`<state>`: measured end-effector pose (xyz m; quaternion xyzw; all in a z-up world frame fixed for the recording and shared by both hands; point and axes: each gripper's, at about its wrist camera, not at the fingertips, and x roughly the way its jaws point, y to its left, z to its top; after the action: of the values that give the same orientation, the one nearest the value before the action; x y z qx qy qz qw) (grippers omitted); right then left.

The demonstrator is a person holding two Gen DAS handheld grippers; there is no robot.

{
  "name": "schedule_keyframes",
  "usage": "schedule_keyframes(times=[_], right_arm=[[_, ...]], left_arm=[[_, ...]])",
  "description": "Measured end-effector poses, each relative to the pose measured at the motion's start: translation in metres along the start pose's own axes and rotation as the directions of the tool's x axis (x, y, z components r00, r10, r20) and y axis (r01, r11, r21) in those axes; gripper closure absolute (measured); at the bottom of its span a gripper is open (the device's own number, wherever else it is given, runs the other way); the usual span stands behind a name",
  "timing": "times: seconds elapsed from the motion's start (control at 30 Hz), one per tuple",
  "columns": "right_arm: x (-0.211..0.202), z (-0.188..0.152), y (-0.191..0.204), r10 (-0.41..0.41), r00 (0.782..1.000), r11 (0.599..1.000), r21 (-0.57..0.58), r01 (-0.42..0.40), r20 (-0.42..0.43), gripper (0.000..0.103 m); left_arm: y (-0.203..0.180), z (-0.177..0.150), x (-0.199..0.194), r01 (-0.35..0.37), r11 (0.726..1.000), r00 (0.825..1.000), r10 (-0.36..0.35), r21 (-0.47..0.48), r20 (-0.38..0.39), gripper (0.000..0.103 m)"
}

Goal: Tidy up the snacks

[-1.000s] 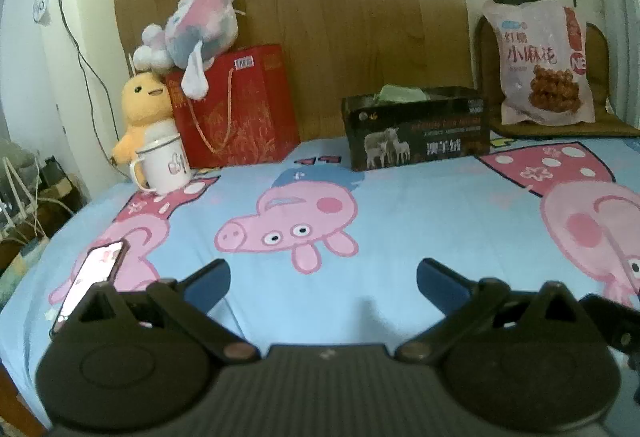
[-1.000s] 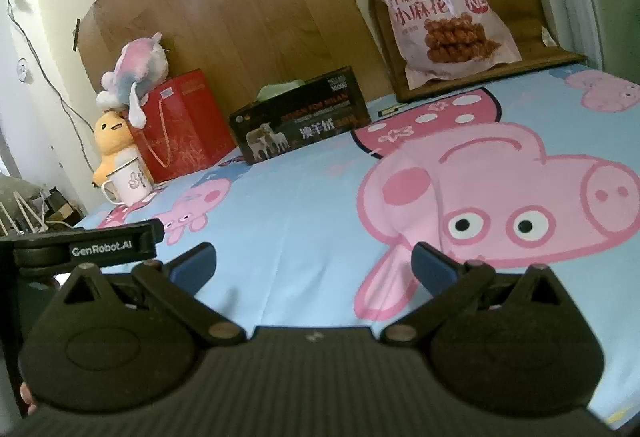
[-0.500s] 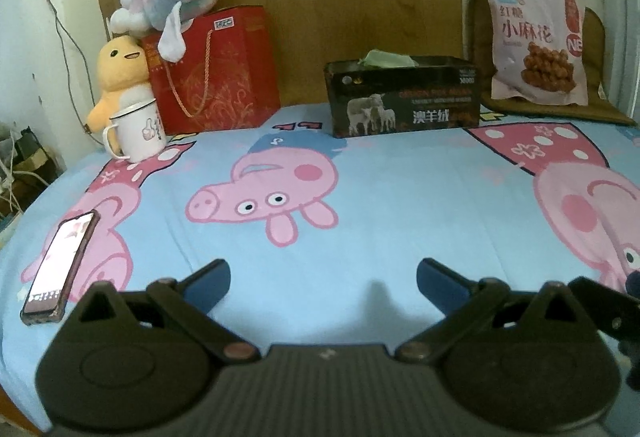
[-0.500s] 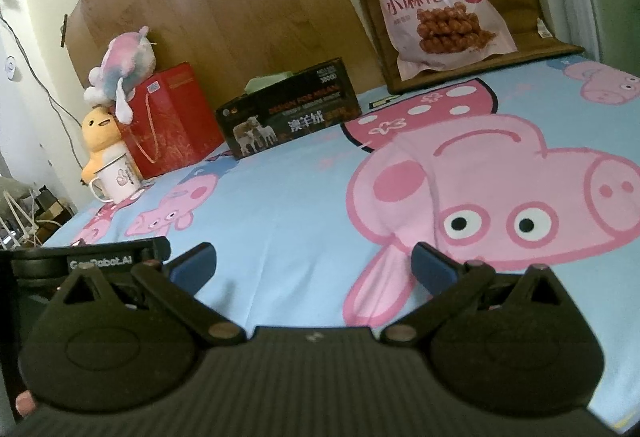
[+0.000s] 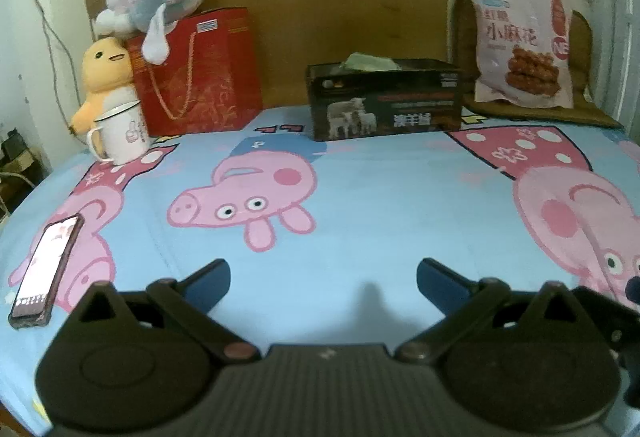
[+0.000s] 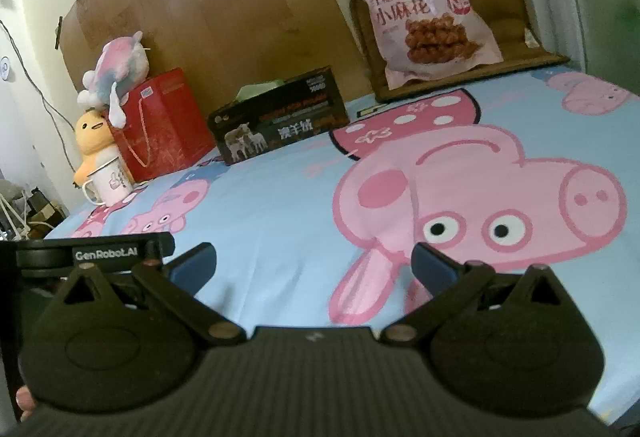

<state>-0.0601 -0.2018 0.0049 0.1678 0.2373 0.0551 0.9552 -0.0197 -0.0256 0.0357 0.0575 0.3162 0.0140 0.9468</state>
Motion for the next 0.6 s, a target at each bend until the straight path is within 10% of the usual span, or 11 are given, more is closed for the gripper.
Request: schedule_keyframes(times=[0.6], right_arm=[[-0.002, 0.000, -0.004, -0.032, 0.999, 0.999, 0.006, 0.032, 0.002, 0.000]], left_arm=[[-0.017, 0.000, 0.006, 0.052, 0.998, 0.999, -0.052, 0.038, -0.013, 0.000]])
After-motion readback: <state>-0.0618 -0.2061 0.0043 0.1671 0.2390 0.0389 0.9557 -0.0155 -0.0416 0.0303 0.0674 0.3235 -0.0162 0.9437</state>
